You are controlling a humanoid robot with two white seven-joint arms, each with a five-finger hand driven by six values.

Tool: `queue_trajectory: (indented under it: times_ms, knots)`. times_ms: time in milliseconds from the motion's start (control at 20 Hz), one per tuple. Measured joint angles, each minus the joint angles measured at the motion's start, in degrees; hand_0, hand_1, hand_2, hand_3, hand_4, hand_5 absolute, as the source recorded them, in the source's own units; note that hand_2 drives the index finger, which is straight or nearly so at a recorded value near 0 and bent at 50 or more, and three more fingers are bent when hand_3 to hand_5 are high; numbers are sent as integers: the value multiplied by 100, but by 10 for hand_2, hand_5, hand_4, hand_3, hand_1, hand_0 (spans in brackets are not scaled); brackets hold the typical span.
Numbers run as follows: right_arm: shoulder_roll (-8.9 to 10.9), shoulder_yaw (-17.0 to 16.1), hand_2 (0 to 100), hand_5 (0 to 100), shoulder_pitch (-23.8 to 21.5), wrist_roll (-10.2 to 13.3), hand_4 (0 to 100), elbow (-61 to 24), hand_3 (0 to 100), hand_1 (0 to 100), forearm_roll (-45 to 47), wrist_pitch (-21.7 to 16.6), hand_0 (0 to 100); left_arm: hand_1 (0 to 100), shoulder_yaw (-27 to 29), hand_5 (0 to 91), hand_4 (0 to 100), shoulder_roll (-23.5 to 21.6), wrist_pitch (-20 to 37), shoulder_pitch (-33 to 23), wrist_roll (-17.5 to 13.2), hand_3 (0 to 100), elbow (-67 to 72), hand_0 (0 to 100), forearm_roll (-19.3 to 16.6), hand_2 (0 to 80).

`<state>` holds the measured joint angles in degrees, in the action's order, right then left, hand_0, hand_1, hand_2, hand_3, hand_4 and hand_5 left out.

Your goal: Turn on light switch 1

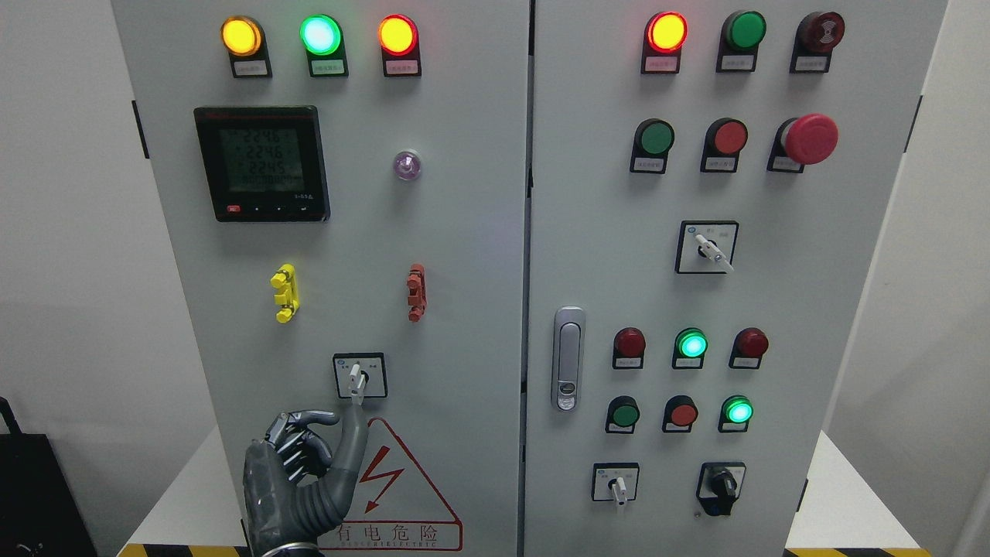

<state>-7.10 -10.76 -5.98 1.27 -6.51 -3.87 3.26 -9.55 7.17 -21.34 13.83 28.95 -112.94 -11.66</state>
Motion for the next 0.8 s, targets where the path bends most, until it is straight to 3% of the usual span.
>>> queue_trajectory:
  times_ms: [802]
  knots:
    - [0,0,0,0,0,0,0,0,0,0,0,0,0,638,-66,864,1000,39,-269,211,166,990,33,163,-8,558]
